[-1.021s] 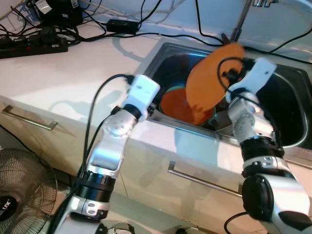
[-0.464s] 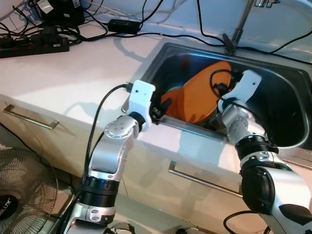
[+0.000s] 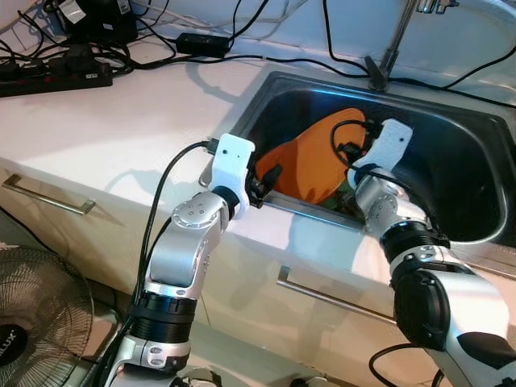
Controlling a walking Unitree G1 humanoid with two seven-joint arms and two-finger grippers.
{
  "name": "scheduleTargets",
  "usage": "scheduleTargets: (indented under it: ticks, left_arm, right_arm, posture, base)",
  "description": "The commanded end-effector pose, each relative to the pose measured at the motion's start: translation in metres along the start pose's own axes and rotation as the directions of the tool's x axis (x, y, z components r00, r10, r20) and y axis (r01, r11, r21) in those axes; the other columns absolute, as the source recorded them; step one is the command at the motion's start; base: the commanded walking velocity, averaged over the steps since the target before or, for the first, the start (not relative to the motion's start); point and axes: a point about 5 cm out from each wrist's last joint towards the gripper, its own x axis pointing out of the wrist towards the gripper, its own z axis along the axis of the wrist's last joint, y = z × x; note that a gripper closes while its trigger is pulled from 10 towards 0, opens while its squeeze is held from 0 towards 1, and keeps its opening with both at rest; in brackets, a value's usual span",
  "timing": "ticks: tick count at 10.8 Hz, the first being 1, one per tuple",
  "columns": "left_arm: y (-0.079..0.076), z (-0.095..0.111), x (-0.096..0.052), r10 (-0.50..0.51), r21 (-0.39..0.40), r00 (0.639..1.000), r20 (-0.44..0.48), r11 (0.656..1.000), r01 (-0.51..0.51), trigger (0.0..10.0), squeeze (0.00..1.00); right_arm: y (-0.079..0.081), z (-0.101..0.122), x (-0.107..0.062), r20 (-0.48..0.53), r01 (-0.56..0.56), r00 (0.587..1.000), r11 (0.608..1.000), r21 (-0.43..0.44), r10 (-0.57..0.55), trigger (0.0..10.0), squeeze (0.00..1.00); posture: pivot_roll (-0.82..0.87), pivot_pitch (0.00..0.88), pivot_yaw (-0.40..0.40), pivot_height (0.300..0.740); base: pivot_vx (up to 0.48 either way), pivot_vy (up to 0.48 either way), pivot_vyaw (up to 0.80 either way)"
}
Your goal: Kitchen organization
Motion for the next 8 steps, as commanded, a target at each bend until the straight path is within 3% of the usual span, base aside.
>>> scheduleTargets:
  ticks: [1,3,4,5,6,7,8]
  left_arm:
    - [-0.0024,0.0011,-0.0018,-0.009,-0.001,1.0,0.003,1.0,0.009,10.0,0.0]
    - [-0.0027,0.0008,-0.0017,-0.009,-0.003,1.0,-0.003,1.0,0.009,10.0,0.0]
    - [-0.0029,0.0006,-0.0016,-0.011,-0.004,1.0,-0.005,1.0,0.011,10.0,0.0]
    - [-0.0029,0.0,-0.0012,-0.011,-0.007,1.0,-0.008,1.0,0.011,10.0,0.0]
    - [-0.0029,-0.0003,-0.0011,-0.011,-0.009,1.0,-0.01,1.0,0.011,10.0,0.0]
    - [-0.0027,-0.0007,-0.001,-0.01,-0.009,1.0,-0.011,1.0,0.009,10.0,0.0]
    - [-0.0019,-0.001,-0.001,-0.005,-0.009,1.0,-0.009,1.0,0.005,10.0,0.0]
  right_arm:
    - [0.0082,-0.0025,0.0005,-0.022,-0.035,0.999,0.999,-0.028,0.034,10.0,1.0]
    - [0.0078,-0.0028,0.0006,-0.02,-0.03,0.999,0.999,-0.036,0.029,10.0,0.0]
    - [0.0066,-0.0031,0.0005,-0.019,-0.026,1.0,0.999,-0.04,0.025,10.0,0.0]
    - [0.0051,-0.0039,0.0003,-0.021,-0.025,0.999,0.998,-0.054,0.024,10.0,0.32]
    - [0.0048,-0.0042,0.0001,-0.018,-0.028,0.999,0.996,-0.087,0.027,10.0,1.0]
    - [0.0046,-0.0013,0.0,0.009,-0.019,1.0,0.986,-0.168,0.021,10.0,1.0]
    - [0.0053,0.0042,-0.0001,0.053,-0.007,0.998,0.97,-0.242,0.021,10.0,0.0]
  posture:
    - [0.11,0.04,-0.035,0.74]
    - [0.11,0.04,-0.032,0.74]
    - [0.11,0.041,-0.031,0.74]
    - [0.11,0.044,-0.032,0.74]
    - [0.1,0.047,-0.031,0.74]
    - [0.1,0.049,-0.032,0.74]
    - [0.1,0.051,-0.032,0.74]
  base:
    - [0.0,0.0,0.0]
    - [0.0,0.0,0.0]
    - [0.0,0.0,0.0]
    - [0.0,0.0,0.0]
    - [0.0,0.0,0.0]
    - [0.0,0.0,0.0]
    - [0.0,0.0,0.0]
